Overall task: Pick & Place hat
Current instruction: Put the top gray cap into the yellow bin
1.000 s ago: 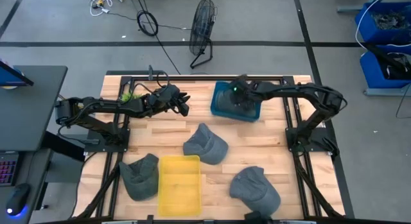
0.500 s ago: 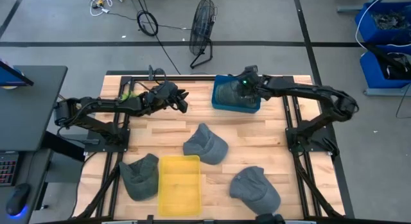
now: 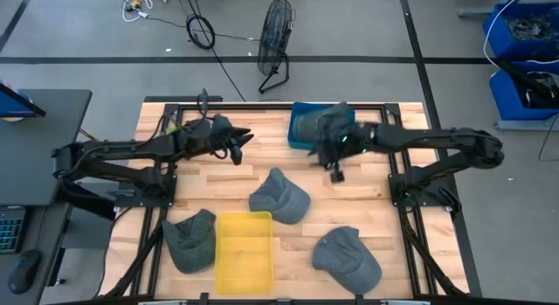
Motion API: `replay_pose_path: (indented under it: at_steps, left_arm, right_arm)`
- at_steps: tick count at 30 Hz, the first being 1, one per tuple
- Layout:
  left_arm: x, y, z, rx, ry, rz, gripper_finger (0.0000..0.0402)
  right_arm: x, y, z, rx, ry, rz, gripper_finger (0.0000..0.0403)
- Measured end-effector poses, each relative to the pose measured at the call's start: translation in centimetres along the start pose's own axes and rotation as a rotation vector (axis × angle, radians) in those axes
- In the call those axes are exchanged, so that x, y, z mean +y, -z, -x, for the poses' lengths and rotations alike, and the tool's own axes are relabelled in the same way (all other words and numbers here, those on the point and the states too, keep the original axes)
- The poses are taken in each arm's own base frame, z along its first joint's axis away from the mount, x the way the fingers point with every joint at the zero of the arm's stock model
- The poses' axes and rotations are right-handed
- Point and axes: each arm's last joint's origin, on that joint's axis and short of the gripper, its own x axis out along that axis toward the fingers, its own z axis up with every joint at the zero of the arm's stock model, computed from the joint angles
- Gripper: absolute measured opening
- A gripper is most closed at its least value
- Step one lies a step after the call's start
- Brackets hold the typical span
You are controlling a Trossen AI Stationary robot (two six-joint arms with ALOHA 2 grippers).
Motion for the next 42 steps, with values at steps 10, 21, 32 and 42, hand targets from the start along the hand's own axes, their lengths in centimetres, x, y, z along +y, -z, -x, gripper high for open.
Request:
replay_pose_path:
  at_steps: [10, 21, 32, 42]
  left_arm:
    - [0.7, -0.1, 0.3, 0.015, -0.030, 0.003, 0.0110]
    - [-1.1, -0.3, 1.6, 0.045, 0.219, 0.075, 0.0108]
    - [-5.7, 0.3, 7.2, 0.164, 0.513, 0.204, 0.0086]
    - [-8.1, 1.5, 9.2, 0.171, 0.476, 0.205, 0.0112]
  right_arm:
    - [6.0, -0.9, -10.6, -0.017, -0.178, 0.241, 0.0131]
    - [6.8, 0.3, -14.7, -0.055, -0.242, 0.234, 0.0144]
    - [5.8, -1.0, -12.6, -0.043, -0.049, 0.310, 0.0137]
    - [6.5, 0.4, -14.8, -0.036, -0.191, 0.275, 0.0137]
